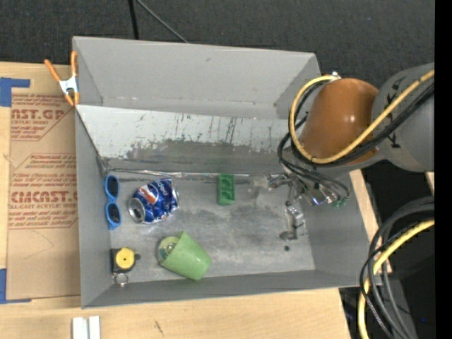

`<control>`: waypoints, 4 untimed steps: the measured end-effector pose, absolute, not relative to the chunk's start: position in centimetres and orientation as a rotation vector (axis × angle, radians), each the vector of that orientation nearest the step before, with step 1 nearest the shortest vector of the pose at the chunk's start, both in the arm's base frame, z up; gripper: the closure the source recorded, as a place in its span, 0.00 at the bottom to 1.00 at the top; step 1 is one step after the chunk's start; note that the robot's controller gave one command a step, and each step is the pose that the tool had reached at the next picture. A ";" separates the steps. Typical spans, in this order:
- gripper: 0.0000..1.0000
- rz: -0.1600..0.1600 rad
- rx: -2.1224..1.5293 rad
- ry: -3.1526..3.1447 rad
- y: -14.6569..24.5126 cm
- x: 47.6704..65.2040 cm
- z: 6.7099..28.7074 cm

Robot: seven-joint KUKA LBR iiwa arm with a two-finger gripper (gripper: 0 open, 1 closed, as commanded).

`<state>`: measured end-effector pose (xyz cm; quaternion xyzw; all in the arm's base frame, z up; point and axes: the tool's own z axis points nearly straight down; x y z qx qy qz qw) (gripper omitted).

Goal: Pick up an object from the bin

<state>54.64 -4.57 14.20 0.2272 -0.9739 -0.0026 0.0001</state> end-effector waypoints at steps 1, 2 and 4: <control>0.00 -0.005 0.782 -3.047 0.8 56.2 14.0; 0.00 -0.002 0.951 -3.001 4.0 58.6 16.5; 0.00 -0.001 0.649 -3.075 2.7 56.2 16.2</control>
Offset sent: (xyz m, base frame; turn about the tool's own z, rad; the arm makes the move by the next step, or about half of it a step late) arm 0.0150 0.0493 -0.0019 -0.0396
